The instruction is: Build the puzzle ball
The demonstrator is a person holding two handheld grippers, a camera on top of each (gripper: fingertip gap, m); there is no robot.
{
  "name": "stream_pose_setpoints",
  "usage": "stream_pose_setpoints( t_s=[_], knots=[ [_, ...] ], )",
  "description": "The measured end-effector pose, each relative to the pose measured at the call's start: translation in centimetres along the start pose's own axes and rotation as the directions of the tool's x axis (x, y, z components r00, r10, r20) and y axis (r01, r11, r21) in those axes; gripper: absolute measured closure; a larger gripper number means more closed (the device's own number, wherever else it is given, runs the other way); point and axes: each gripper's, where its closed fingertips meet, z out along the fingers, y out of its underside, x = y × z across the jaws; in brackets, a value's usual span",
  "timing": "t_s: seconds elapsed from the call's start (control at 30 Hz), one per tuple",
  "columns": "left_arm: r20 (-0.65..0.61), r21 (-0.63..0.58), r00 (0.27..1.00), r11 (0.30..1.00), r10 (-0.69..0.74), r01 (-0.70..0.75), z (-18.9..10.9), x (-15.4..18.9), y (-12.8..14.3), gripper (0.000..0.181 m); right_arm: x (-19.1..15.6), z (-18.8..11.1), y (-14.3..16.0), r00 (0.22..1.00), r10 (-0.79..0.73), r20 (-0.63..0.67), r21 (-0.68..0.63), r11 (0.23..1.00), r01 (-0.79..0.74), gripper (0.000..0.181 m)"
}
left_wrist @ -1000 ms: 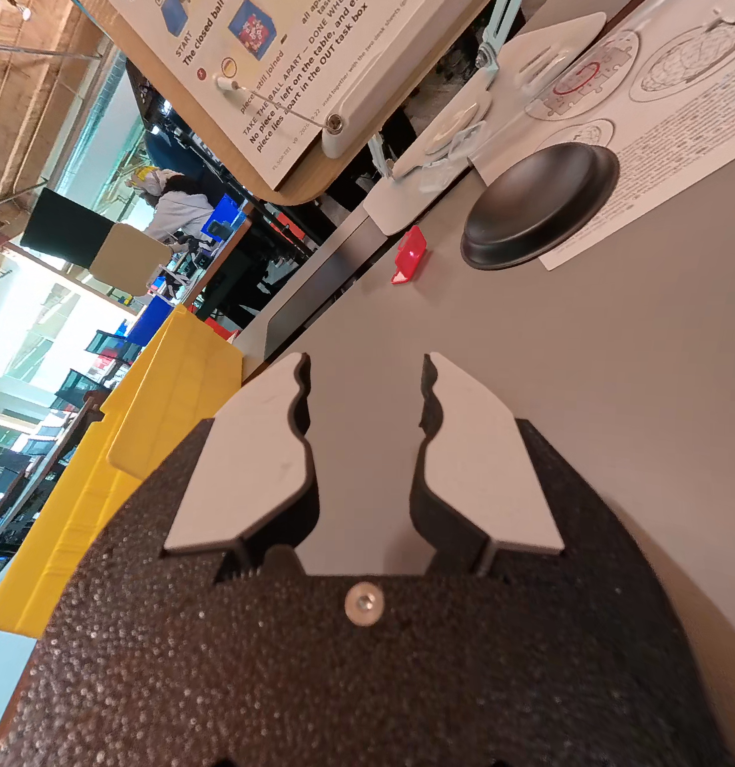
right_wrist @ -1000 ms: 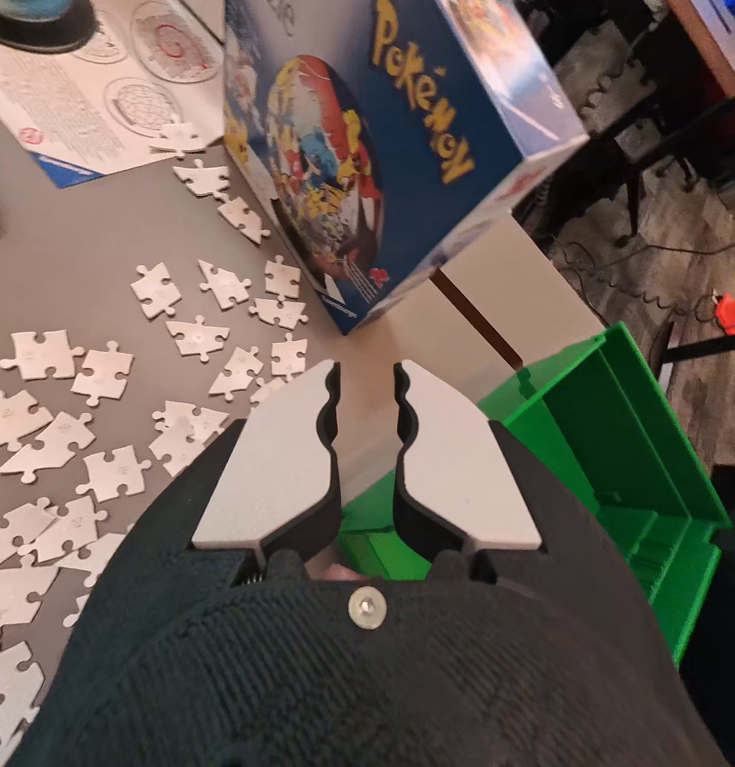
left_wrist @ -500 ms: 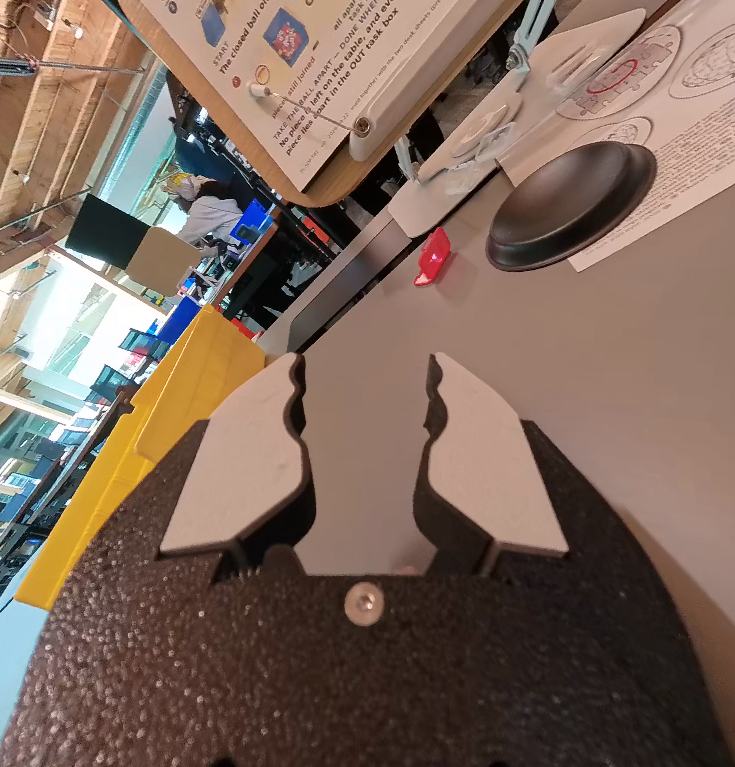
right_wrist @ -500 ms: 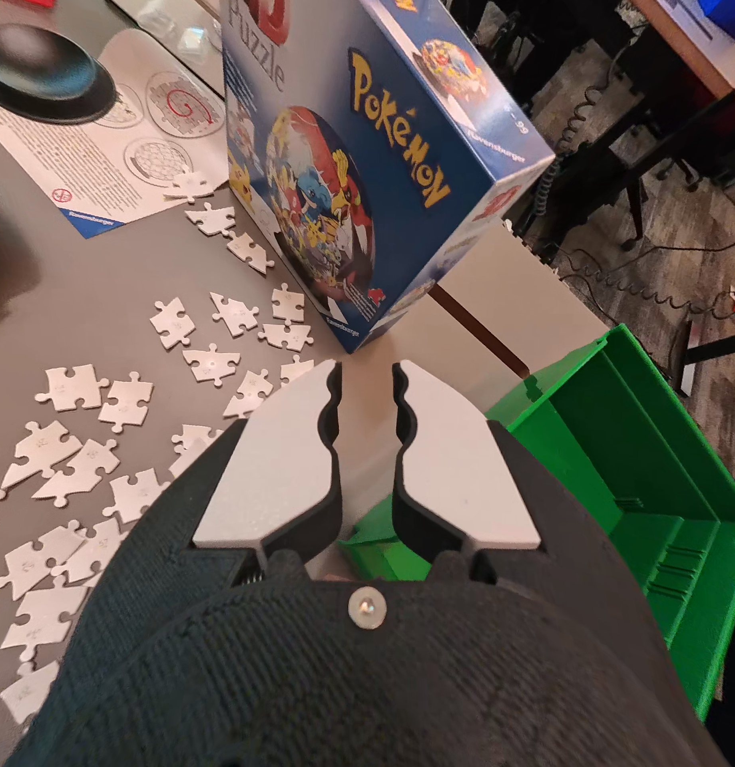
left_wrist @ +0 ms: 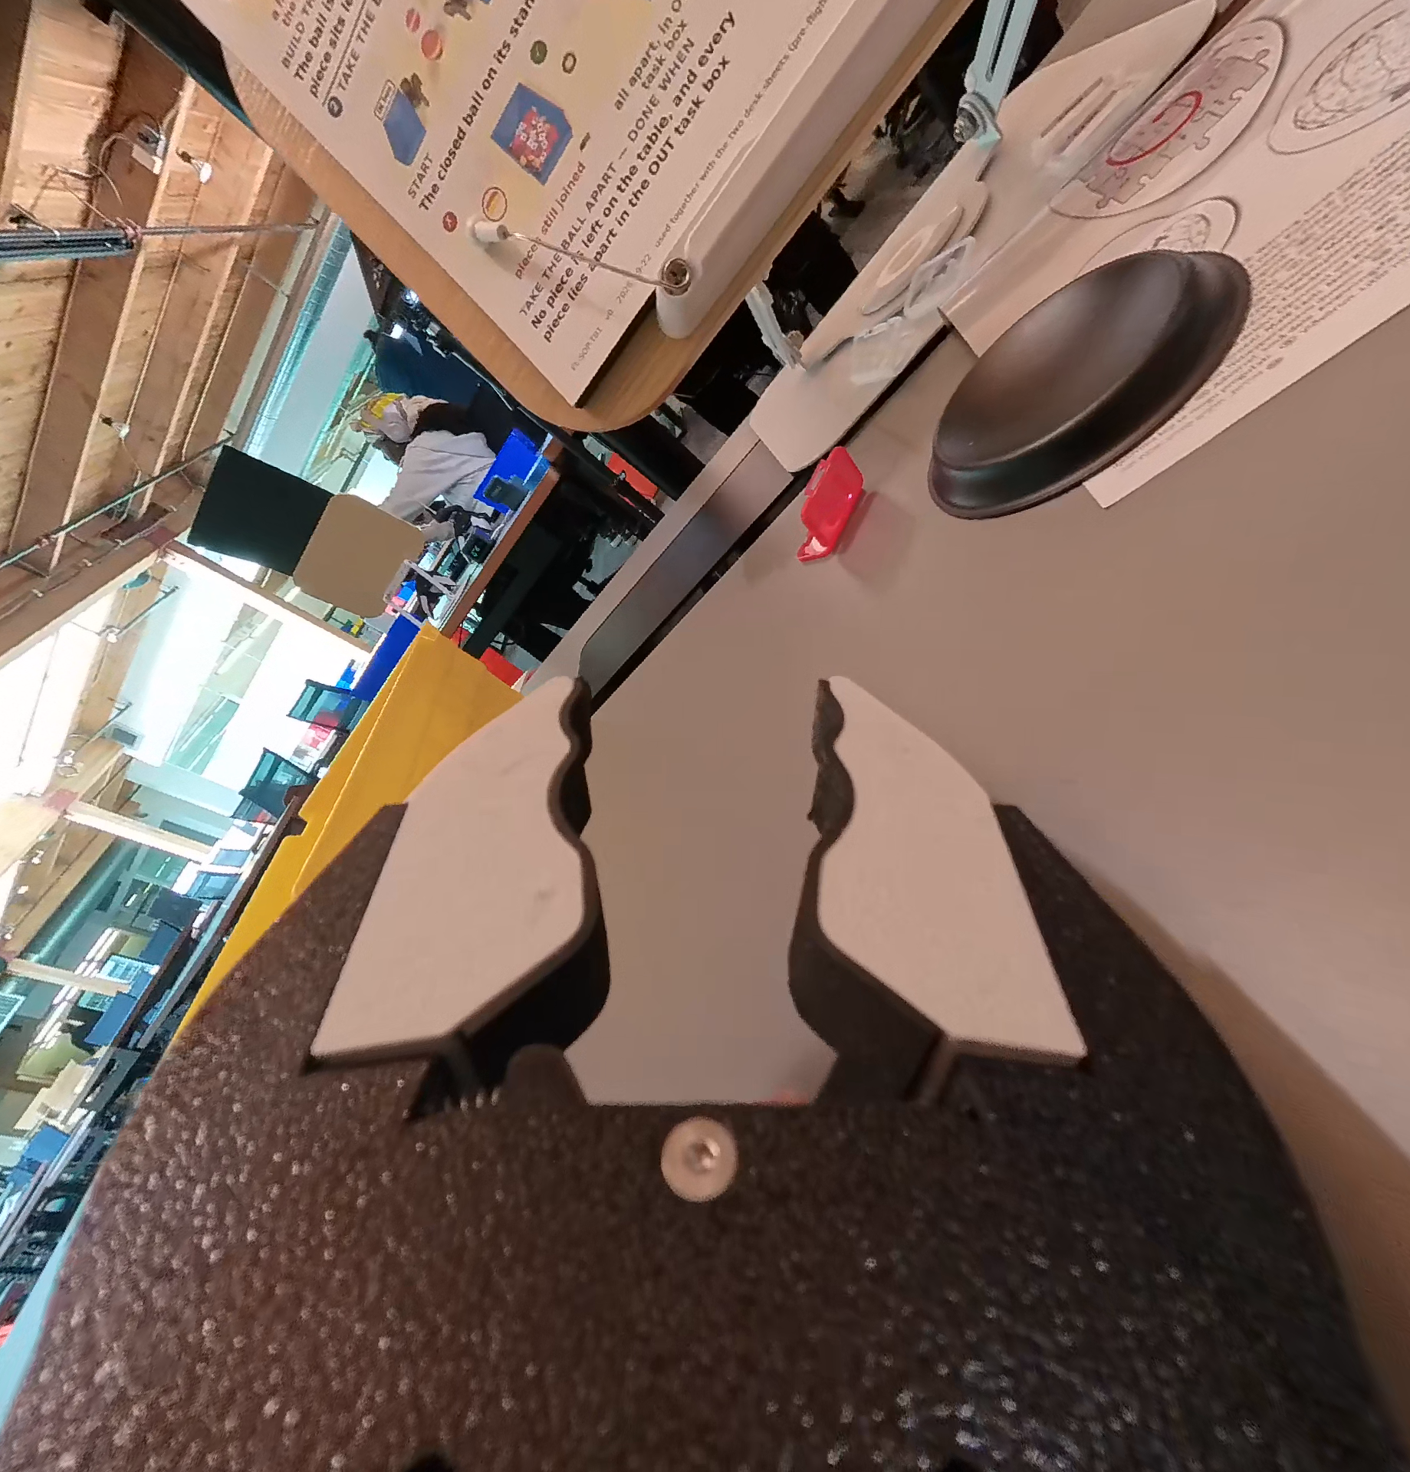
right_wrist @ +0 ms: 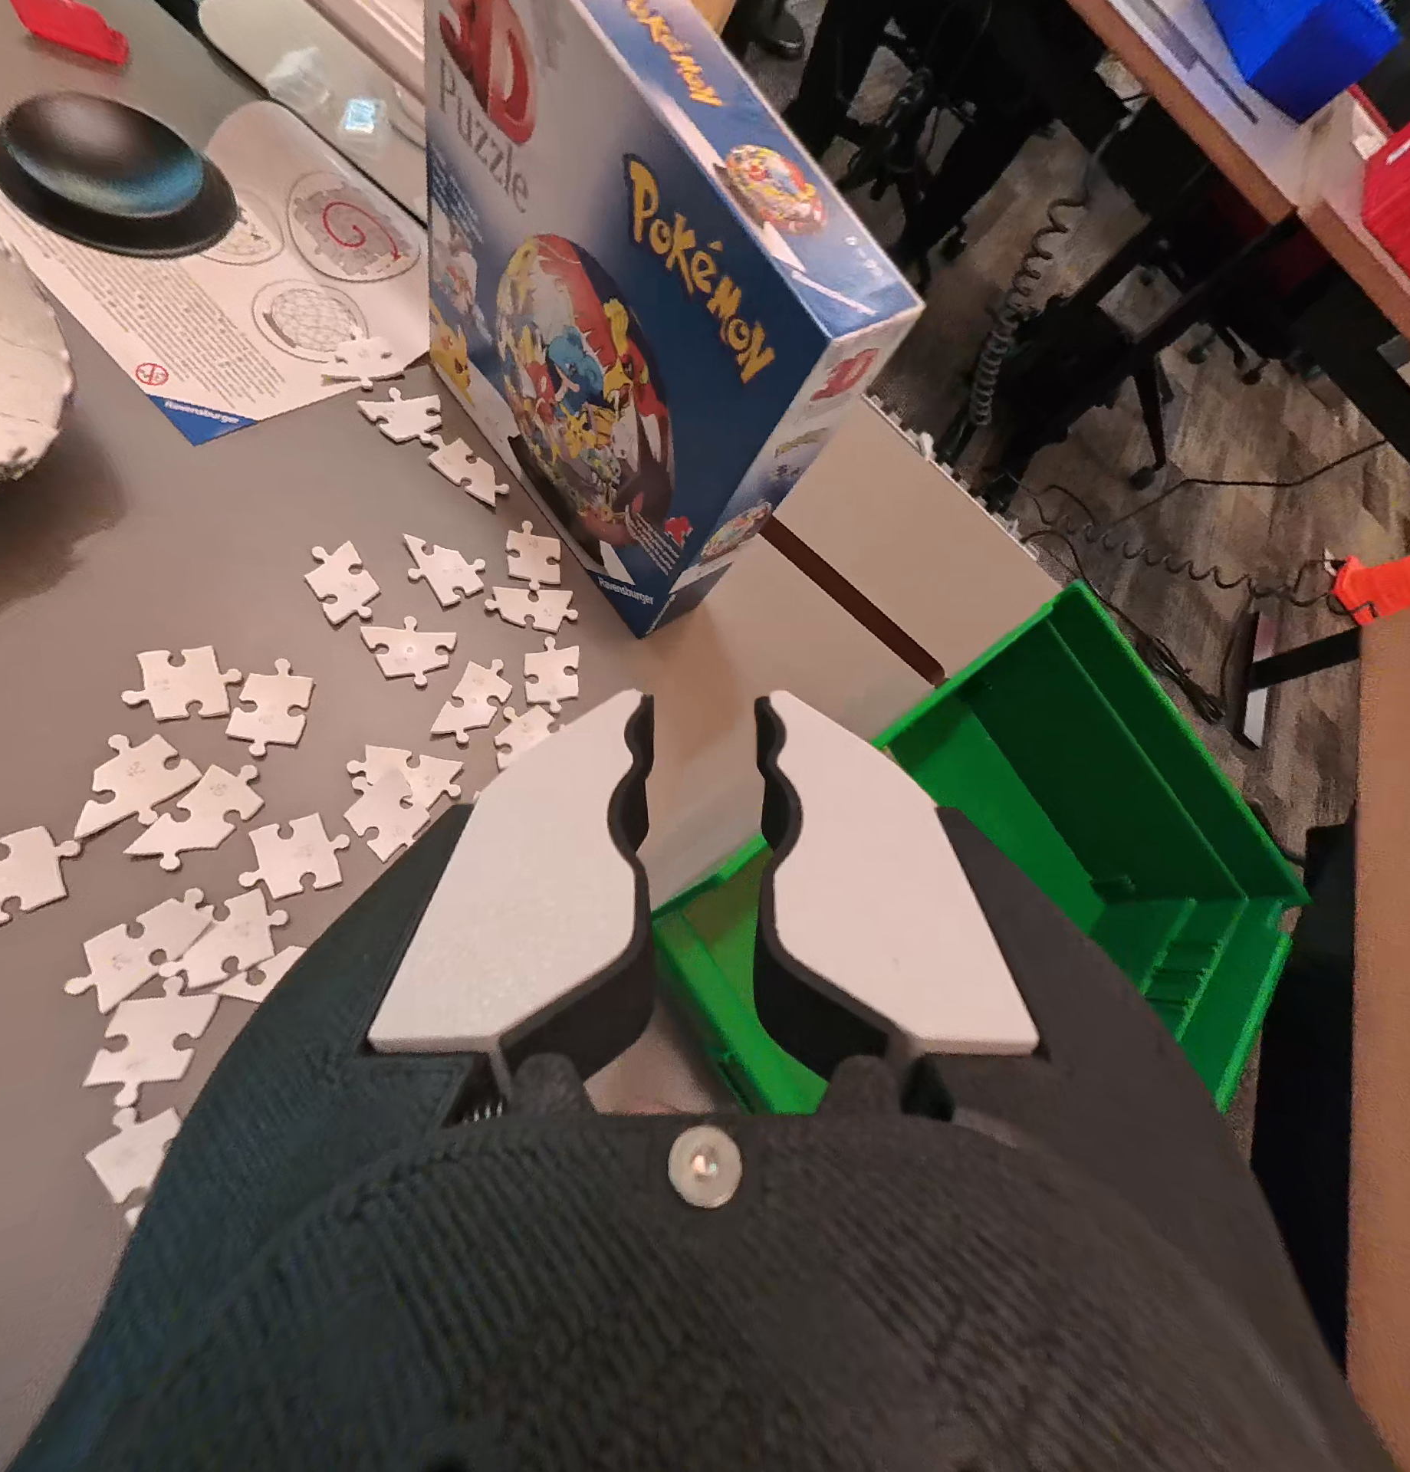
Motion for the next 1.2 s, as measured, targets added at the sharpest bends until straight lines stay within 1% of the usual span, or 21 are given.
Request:
stream_pose_setpoints(
  t_s=[0.07,0.17,0.27,0.4,0.43,0.57,0.67,0.73,0.93,1.03,1.2],
  knots=[
    [-0.008,-0.003,1.000,1.000,0.022,-0.022,0.1,0.3,0.0,0.129,0.3,-0.6,0.0,1.000,0.025,-0.011,0.007,1.000,-0.025,0.157],
    [-0.015,-0.011,0.999,0.999,0.047,-0.047,0.1,0.6,0.1,0.132,0.4,-1.2,0.0,0.999,0.020,-0.033,0.006,1.000,-0.019,0.157],
    [-0.014,-0.013,0.999,0.999,0.042,-0.042,0.1,0.5,0.2,0.134,0.4,-1.0,-0.5,0.999,0.025,-0.039,0.013,1.000,-0.024,0.157],
    [0.003,-0.061,0.999,0.997,0.048,-0.048,0.2,0.0,1.0,0.134,0.0,0.5,-1.7,0.998,0.065,-0.022,0.065,0.996,-0.063,0.160],
    [0.005,-0.074,0.999,0.996,0.053,-0.052,0.2,-0.1,1.2,0.134,-0.4,1.1,-2.0,0.999,0.051,-0.008,0.072,0.996,-0.050,0.160],
    [-0.016,-0.106,0.997,0.992,0.072,-0.074,0.3,0.2,1.9,0.135,-3.2,4.0,-3.5,0.998,-0.020,0.062,0.082,0.997,0.015,0.160],
    [-0.036,-0.112,0.996,0.990,0.084,-0.088,0.3,0.6,2.1,0.136,-6.0,5.7,-5.0,0.987,-0.028,0.160,0.129,0.992,0.007,0.160],
    [-0.043,-0.105,0.995,0.990,0.094,-0.098,0.2,0.7,2.1,0.137,-7.0,6.5,-5.3,0.980,-0.024,0.198,0.137,0.991,-0.004,0.160],
    [-0.036,-0.167,0.992,0.978,0.119,-0.123,0.4,0.4,3.3,0.140,-7.3,7.6,-5.2,0.979,0.042,0.198,0.154,0.985,-0.073,0.162],
    [-0.019,-0.190,0.993,0.974,0.119,-0.121,0.4,0.0,3.8,0.139,-7.3,7.6,-5.2,0.982,0.038,0.184,0.169,0.983,-0.070,0.162],
    [-0.010,-0.196,0.993,0.974,0.114,-0.114,0.5,-0.2,3.9,0.139,-6.9,8.4,-4.8,0.983,0.068,0.170,0.169,0.981,-0.097,0.162]
  ],
)
